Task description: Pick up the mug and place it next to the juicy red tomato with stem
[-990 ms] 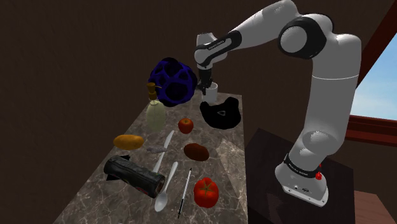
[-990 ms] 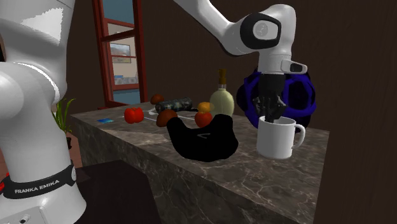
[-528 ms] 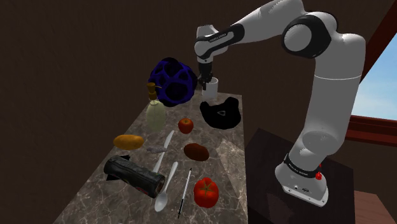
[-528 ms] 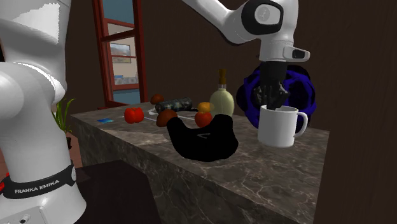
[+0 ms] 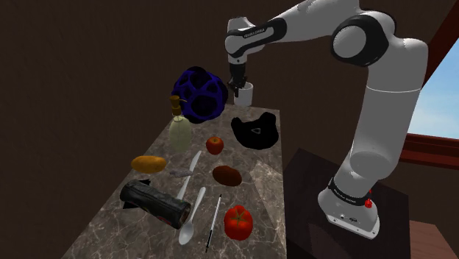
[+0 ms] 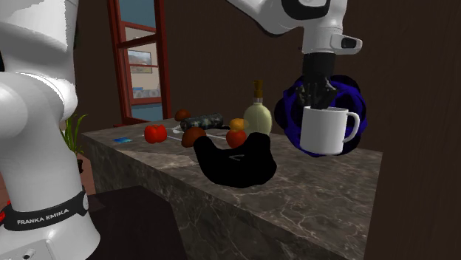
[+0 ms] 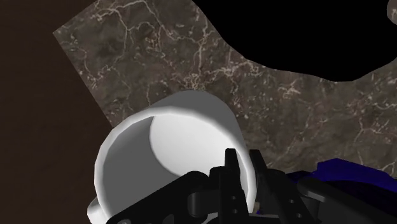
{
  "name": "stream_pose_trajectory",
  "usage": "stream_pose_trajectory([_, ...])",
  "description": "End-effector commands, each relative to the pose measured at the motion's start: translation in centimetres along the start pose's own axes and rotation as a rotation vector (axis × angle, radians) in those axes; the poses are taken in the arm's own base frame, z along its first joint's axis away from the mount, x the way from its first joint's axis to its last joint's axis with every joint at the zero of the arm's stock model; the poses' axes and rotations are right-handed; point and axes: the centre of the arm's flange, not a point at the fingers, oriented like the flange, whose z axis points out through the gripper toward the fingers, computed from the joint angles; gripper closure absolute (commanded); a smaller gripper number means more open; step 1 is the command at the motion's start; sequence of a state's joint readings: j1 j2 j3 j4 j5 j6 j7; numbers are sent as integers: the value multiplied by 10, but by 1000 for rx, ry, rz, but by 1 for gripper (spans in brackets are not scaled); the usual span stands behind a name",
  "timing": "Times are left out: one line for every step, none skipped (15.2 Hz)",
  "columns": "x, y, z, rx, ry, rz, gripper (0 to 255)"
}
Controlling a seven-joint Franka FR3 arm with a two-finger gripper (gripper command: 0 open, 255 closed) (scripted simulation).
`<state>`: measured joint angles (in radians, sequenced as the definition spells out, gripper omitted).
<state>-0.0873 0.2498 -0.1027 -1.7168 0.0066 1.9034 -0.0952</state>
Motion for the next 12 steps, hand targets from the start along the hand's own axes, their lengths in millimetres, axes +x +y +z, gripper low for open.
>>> stream_pose_trajectory([-1, 1, -12, 0, 0, 0, 255])
stream_pose_trajectory([-1, 1, -17, 0, 0, 0, 255])
stream_pose_trajectory([-1, 1, -22, 0, 0, 0, 255])
stream_pose_trajectory([-2, 1, -27, 0, 0, 0, 255])
stream_pose_trajectory([-2, 1, -33, 0, 0, 0, 255])
stream_pose_trajectory([-2, 1, -38, 0, 0, 0, 255])
stream_pose_trajectory([-3, 1, -43, 0, 0, 0, 255])
stream_pose_trajectory([-3, 1, -48, 0, 0, 0, 255])
stream_pose_trajectory([-3, 1, -54, 0, 0, 0, 255])
stream_pose_trajectory([-4, 1, -59, 0, 0, 0, 255])
stream_pose_trajectory([-4, 2, -64, 0, 0, 0, 255])
stream_pose_trajectory([-4, 2, -69, 0, 0, 0, 255])
